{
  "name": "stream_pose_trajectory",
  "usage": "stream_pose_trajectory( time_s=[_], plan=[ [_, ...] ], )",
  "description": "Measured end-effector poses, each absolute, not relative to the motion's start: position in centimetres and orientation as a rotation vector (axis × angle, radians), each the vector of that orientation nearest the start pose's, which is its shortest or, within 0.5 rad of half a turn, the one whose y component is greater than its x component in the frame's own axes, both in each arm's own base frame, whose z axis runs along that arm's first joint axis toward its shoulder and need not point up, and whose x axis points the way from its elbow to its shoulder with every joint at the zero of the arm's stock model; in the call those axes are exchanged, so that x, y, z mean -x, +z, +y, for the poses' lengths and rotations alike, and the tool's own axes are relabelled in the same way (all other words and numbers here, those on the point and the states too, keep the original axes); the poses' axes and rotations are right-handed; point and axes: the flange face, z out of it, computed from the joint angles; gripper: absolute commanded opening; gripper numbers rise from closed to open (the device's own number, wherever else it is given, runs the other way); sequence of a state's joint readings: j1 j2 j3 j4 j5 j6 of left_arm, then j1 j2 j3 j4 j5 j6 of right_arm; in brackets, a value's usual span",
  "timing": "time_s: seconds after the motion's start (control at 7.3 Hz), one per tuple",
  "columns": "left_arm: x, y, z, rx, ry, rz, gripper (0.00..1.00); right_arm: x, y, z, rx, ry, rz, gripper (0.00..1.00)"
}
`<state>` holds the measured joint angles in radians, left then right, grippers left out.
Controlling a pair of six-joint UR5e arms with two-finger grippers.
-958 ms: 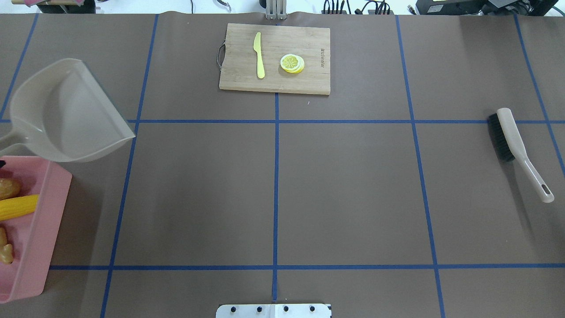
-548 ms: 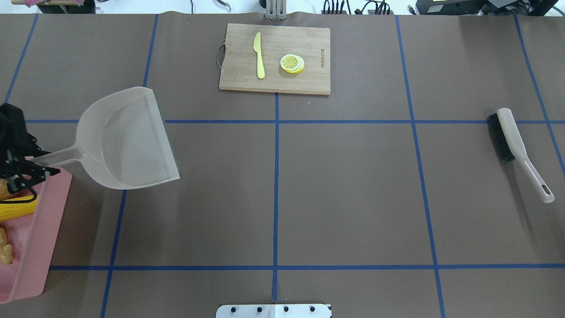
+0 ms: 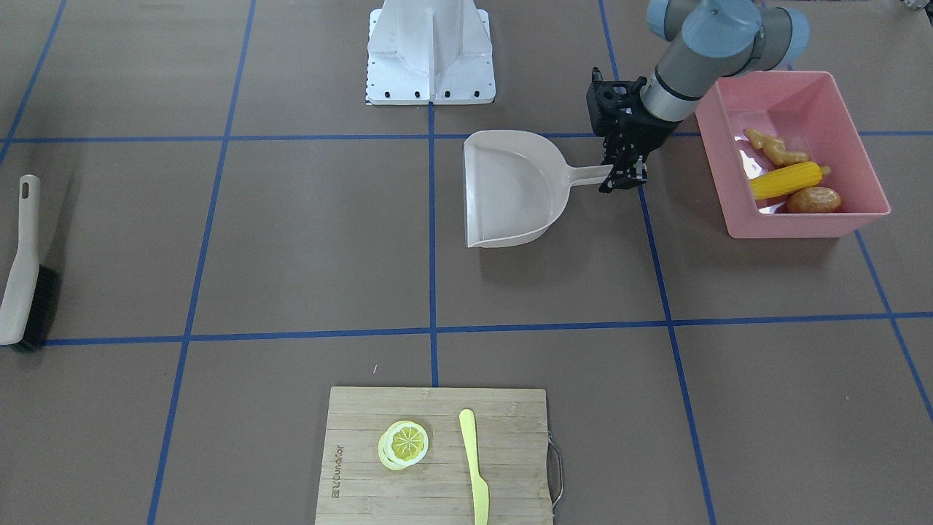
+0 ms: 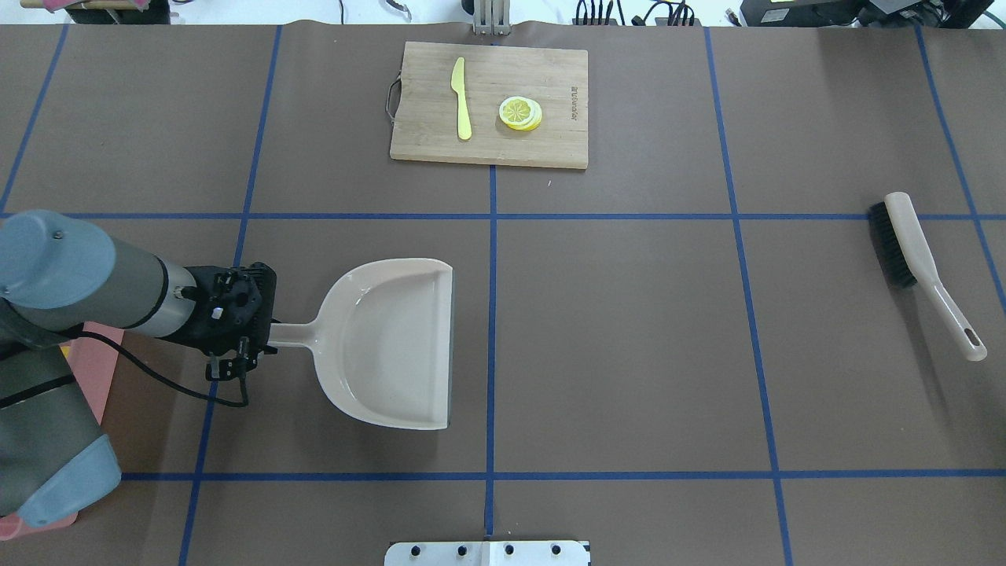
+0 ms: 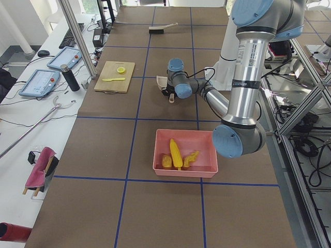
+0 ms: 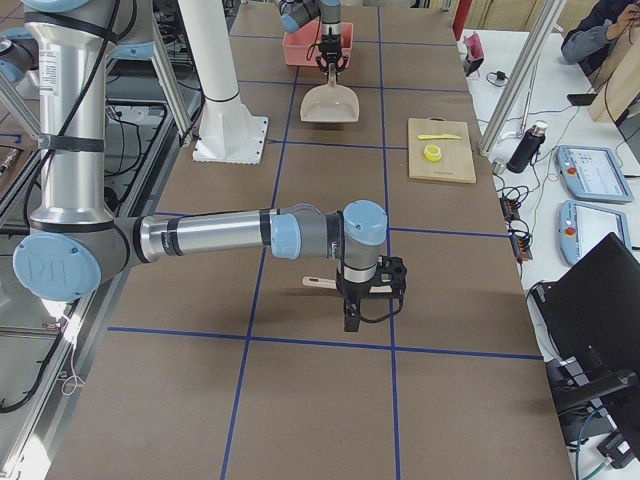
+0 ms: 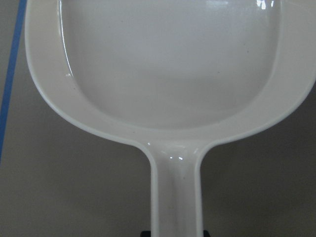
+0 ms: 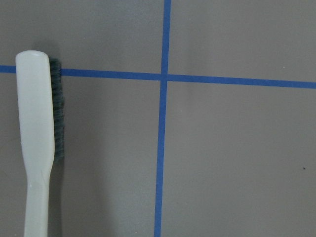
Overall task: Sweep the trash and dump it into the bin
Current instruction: 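Bring the empty dustpan back over the table with the left gripper, then lower the dustpan onto the table and open the left gripper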
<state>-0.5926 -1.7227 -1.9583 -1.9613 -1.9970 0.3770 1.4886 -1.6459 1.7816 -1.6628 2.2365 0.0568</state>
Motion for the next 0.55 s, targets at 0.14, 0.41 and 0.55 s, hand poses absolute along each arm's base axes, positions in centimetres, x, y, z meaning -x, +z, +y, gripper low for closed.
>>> stream_pose_trajectory(
  time_s=[0.14,0.41,0.55],
  plan=[
    [-40.7,35.5,-37.1,-0.824,1.447,0.719,0.00,-3.4,60.7,-46.4,0.004,-0.039,-0.666,1.00],
    [-41.9,35.4,-36.4,-0.818,1.467,0.731,0.00,-3.4,60.7,-46.4,0.003,-0.038,-0.664,1.00],
    [-42.0,35.4,-36.1,-0.815,1.473,0.737,0.00,-3.4,60.7,-46.4,0.003,-0.038,-0.665,1.00]
  ],
)
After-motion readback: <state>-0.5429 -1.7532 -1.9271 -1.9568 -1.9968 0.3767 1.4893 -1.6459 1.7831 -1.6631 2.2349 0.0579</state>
